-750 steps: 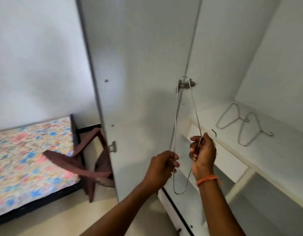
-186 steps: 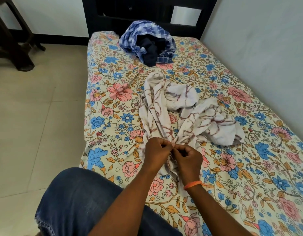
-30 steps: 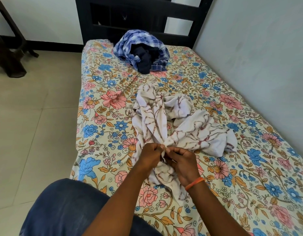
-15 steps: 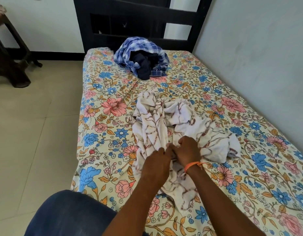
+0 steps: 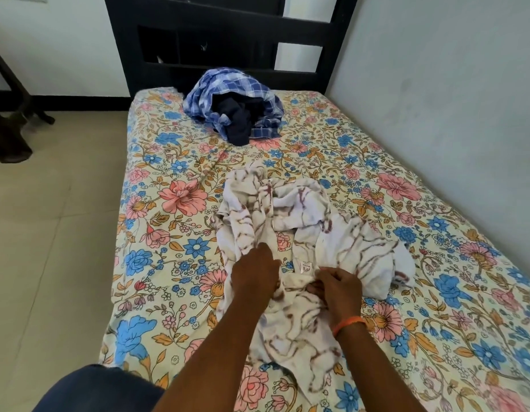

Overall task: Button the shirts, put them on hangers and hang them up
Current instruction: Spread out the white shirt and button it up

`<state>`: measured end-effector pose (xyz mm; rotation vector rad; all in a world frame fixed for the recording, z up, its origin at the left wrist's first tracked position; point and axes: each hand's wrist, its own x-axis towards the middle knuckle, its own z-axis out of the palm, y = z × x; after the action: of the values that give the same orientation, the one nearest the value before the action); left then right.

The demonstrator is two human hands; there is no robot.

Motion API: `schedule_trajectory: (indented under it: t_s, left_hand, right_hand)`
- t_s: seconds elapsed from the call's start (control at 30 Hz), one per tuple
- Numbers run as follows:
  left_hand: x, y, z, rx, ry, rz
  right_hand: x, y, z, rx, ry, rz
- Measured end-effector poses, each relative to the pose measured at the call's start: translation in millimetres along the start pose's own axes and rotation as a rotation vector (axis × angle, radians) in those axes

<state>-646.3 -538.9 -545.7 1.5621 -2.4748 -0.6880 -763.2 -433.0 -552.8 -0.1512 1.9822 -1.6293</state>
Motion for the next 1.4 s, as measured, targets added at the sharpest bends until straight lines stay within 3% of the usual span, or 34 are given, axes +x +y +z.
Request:
schedule_trajectory:
  t_s: [0.2, 0.37, 0.53, 0.6, 0.8, 0.97, 1.17, 1.4]
  left_hand:
    - [3, -1, 9, -0.067, 0.053, 0.076]
    - [12, -2, 14, -0.215, 0.047, 0.013]
    - [24, -3, 6, -0.339, 0.084, -0.043]
    - [26, -4, 9, -0.330, 0.093, -0.067]
    - [20, 1, 1, -0.622, 0.052, -0.074]
    - [-22, -15, 4, -0.883, 0.010, 0.007]
    - [-61, -7, -1, -0.733, 0.118, 0.254]
    - [-82, -6, 7, -0.661, 0.156, 0.215]
  right_hand:
    - [-4, 9, 2, 0.178, 0.052, 0.077]
    - [-5, 4, 2, 0.301, 0.040, 0.152]
    - [-3, 0, -3, 0.613, -0.122, 0.266]
    - [-4, 0, -6, 0.624, -0.164, 0.240]
    - [-8, 2, -10, 0.540, -0.148, 0.121]
    - [-18, 11, -16, 0.238, -0.034, -0.078]
    - [-47, 11, -14, 0.057, -0.065, -0.253]
    - [-75, 14, -3, -0.046, -0.145, -0.304]
